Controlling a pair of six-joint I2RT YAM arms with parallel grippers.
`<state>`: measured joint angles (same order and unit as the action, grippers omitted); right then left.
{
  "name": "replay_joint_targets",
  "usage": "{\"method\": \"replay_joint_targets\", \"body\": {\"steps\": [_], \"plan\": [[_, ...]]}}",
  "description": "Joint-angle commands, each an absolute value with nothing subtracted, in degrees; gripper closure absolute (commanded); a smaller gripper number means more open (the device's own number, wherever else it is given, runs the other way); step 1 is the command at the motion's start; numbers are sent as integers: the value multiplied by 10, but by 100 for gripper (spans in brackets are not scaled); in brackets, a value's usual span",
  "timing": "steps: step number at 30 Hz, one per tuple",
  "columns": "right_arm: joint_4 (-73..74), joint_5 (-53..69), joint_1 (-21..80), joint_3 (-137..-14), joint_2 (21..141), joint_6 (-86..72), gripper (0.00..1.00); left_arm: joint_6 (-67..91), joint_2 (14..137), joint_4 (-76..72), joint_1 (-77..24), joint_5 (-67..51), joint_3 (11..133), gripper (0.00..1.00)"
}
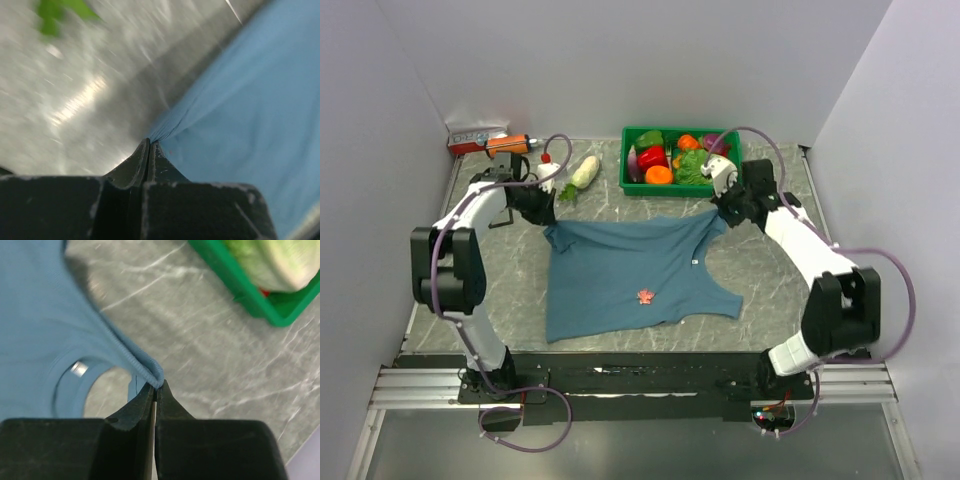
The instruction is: Remove the brooch from the garment
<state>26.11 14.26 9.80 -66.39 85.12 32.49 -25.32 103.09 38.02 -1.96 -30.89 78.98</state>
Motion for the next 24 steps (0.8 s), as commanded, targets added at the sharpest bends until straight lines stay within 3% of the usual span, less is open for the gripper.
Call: {"method": "replay_joint_targets", "body": {"steps": [1, 4, 7, 10, 13, 16, 20, 24], "plan": [[185, 98, 98, -747, 916, 330, 100, -221, 1058, 286, -19, -280, 856, 99], [181, 74, 98, -791, 973, 330, 100, -203, 1101, 279, -22, -261, 896, 94], [175, 50, 98, -816, 1012, 336, 96, -194, 1134, 291, -30, -235, 930, 78], [187, 56, 98, -830, 1023, 342, 62, -184, 1127, 290, -36, -200, 937, 70], [222, 61, 98, -844, 1003, 326, 48, -171, 1081, 282, -39, -180, 919, 62], [238, 84, 101, -808, 943, 330, 41, -168, 1010, 284, -47, -189, 867, 58], [279, 161, 119, -727, 865, 382, 41, -236, 933, 356, -59, -306, 782, 56], [343, 216, 128, -632, 803, 494, 57, -333, 894, 440, -78, -324, 693, 57]]}}
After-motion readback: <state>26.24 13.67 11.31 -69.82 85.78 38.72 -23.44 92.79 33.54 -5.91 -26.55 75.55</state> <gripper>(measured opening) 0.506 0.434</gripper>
